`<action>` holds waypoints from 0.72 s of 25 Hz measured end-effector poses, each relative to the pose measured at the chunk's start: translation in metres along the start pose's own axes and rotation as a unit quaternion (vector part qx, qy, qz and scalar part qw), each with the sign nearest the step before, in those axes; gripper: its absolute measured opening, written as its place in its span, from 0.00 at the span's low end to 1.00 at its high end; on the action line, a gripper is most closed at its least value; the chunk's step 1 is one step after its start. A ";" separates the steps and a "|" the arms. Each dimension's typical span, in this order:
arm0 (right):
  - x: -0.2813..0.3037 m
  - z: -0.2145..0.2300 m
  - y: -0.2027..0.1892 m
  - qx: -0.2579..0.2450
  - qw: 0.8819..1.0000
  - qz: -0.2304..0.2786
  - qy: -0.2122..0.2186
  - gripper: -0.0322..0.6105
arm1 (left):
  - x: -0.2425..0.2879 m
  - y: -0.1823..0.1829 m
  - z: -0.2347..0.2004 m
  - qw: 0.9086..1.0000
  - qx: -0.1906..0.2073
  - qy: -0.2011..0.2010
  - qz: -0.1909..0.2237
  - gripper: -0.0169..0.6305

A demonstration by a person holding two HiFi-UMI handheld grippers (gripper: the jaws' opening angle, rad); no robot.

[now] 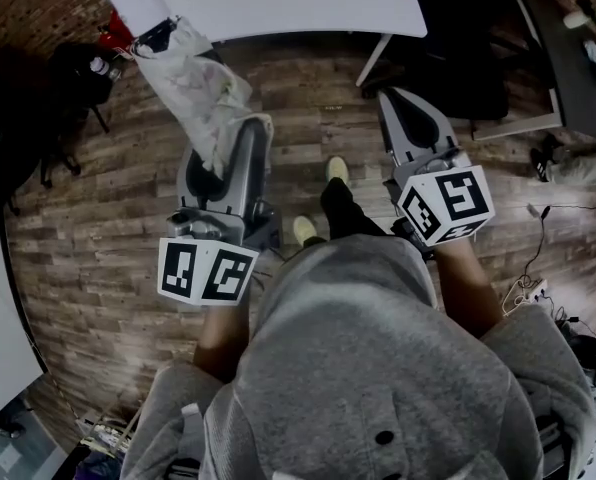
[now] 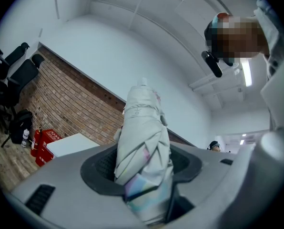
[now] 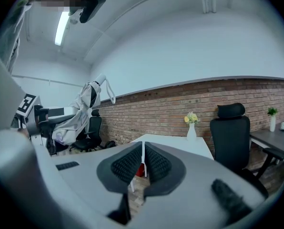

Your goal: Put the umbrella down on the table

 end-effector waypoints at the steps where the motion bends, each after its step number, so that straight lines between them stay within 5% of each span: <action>1: 0.002 0.002 0.000 0.000 1.000 0.001 0.000 0.10 | 0.002 -0.001 0.000 1.000 0.000 0.000 0.001 0.42; 18: 0.071 0.127 0.007 0.021 1.000 -0.006 0.008 0.10 | 0.141 -0.016 0.012 1.000 0.003 0.011 -0.022 0.42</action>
Point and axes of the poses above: the fingertips, and each gripper's own axes: x forward along the fingers, z to its right, y out of its top, the point moved 9 cm from there along -x, backward along the fingers, and after that the axes turned 9 degrees about y, right-handed, at the moved point
